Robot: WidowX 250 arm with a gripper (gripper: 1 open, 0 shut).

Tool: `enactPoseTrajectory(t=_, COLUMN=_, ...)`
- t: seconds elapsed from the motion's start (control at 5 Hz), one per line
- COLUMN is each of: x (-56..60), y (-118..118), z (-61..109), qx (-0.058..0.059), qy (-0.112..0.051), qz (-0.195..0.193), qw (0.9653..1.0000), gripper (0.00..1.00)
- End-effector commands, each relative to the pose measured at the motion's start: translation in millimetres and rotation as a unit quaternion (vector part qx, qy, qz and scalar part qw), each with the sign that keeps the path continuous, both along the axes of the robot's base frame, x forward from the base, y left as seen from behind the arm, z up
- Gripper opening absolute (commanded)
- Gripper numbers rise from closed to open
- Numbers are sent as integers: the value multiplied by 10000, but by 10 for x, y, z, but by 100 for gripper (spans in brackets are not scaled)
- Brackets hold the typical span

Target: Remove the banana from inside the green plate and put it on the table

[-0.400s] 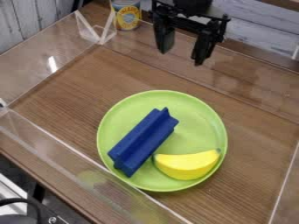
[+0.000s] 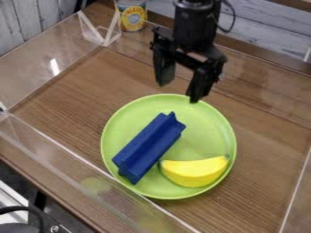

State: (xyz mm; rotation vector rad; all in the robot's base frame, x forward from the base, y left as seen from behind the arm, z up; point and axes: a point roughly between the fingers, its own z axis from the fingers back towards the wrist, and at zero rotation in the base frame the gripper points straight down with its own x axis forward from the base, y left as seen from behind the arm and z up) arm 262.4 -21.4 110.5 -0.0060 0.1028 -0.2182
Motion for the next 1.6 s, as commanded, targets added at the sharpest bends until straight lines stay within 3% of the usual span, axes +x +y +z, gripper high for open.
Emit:
enactPoseTrajectory(t=0.0, x=-145, y=-119, z=86, qx=-58, qy=-369, qz=-718, qw=9967, gripper=100)
enactPoseTrajectory(t=0.6, x=-347, y=-369, z=-122, qx=8, qy=-674, qz=-1048, qw=9922, gripper=100)
enactPoseTrajectory(t=1.4, x=-419, y=-499, z=-487, qx=-151, qy=-912, qz=-1268, qw=9876, gripper=100)
